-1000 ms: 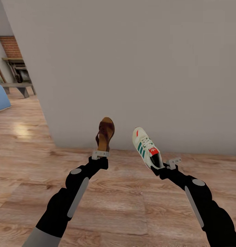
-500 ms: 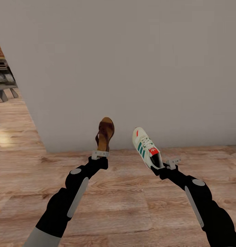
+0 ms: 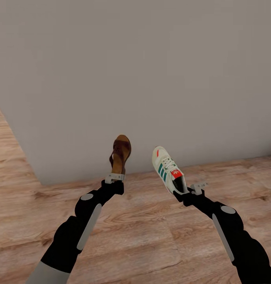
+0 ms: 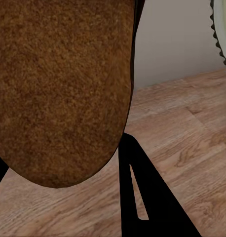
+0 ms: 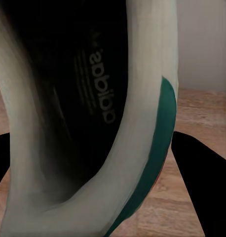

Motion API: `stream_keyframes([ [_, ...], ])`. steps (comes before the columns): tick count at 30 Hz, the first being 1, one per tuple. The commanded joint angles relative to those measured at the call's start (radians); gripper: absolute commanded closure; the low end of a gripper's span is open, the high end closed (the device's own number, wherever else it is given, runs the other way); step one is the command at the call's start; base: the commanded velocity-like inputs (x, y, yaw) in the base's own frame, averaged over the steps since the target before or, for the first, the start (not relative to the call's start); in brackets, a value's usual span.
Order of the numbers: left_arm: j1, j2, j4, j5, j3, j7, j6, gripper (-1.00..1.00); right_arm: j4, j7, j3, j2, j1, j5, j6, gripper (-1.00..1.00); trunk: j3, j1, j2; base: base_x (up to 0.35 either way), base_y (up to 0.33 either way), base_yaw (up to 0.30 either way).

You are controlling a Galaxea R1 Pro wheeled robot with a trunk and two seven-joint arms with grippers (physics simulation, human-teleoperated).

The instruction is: Pick up the two gym shoes and the two sandals from the corridor floor and place them onto the hallstand (shoe rack) in the corridor, making sure they are on the rack and not on the floor. Arrange them so the two gym shoes are next to each other and the two sandals are next to each other.

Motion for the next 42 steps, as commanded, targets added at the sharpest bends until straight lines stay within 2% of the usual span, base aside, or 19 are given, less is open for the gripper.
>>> stream_keyframes([
  [1, 0.0, 0.0, -0.001, 0.002, 0.001, -0.002, 0.005, 1.0, -0.001, 0.005, -0.001, 0.0, -0.001, 0.001, 0.006, 1.0, -0.001, 0.0, 0.0, 0.163, 0.254, -0.255],
  [7, 0.0, 0.0, -0.001, 0.002, 0.001, -0.001, 0.005, 1.0, 0.0, 0.005, -0.001, 0.0, -0.001, 0.001, 0.006, 1.0, -0.001, 0.0, 0.0, 0.11, 0.137, -0.254],
  [42, 0.0, 0.0, -0.001, 0.002, 0.001, -0.001, 0.005, 1.0, 0.0, 0.005, -0.001, 0.0, -0.001, -0.001, 0.006, 1.0, -0.001, 0.0, 0.0, 0.019, 0.011, -0.255],
])
